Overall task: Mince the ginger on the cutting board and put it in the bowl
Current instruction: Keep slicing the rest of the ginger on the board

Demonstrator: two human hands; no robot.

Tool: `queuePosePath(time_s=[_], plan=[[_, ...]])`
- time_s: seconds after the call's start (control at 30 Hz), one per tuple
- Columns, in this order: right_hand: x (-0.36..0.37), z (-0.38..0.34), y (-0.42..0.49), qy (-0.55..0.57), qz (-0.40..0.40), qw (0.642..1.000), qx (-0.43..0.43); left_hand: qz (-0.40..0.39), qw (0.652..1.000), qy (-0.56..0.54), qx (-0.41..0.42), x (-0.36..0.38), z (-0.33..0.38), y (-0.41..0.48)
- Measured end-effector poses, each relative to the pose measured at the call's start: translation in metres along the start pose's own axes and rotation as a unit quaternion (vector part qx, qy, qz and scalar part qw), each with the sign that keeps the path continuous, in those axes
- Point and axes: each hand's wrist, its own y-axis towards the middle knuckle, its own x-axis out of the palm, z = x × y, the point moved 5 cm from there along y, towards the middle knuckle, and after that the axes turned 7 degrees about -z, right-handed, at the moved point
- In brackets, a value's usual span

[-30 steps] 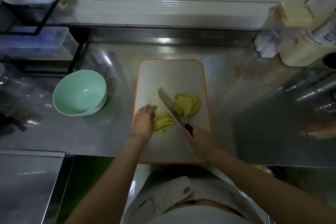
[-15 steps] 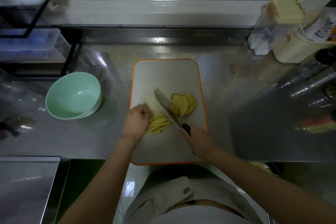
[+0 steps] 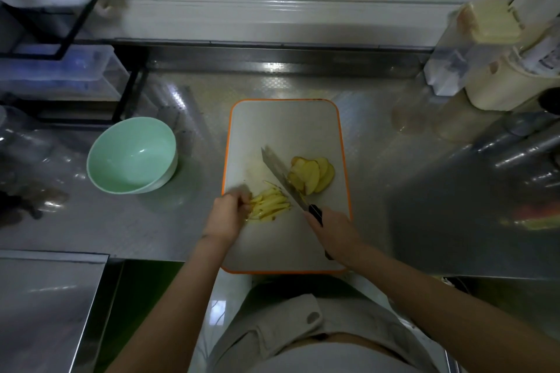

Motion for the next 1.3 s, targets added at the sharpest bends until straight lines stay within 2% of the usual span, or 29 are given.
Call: queuePosePath(time_s=[0.17,0.27,0.4,0.53,0.63,0.77,0.93,1.03,1.13,1.3], plan=[[0.0,0.0,0.001,0.003,0.006,1.0,0.015,0.03,0.999,-0.003,-0.013,-0.004,0.003,0.005],[0.0,0.002,0.003,-0.004,0.013,1.0,0.015,0.023,1.0,0.003,-0.018,-0.001,0.013,0.011],[0.001,0.005,0.005,0.001,0.013,1.0,0.013,-0.015,0.994,0.104,0.029,0.014,0.022,0.025],[0.0,0.006,0.004,-0.009,0.017,1.0,0.011,0.044,0.992,0.099,-0.071,0.009,0.01,0.025],[0.002,0.007,0.006,-0.015,0.012,1.0,0.023,0.007,0.988,0.063,-0.14,0.009,0.0,0.025],[0.004,0.009,0.007,-0.002,0.007,1.0,0.024,-0.051,0.984,0.054,-0.164,0.011,-0.001,0.032],[0.004,0.008,0.009,-0.012,0.012,1.0,0.015,-0.07,0.985,0.072,-0.14,0.011,0.008,0.036],[0.003,0.009,0.008,-0.012,0.014,1.0,0.009,-0.003,0.989,0.079,-0.122,0.004,0.012,0.037],[0.002,0.007,0.007,0.0,0.013,1.0,0.011,0.047,0.995,0.088,-0.028,0.004,0.026,0.04],[0.005,0.009,0.011,0.012,0.018,1.0,0.016,0.007,0.99,0.122,0.065,0.028,0.041,0.038]])
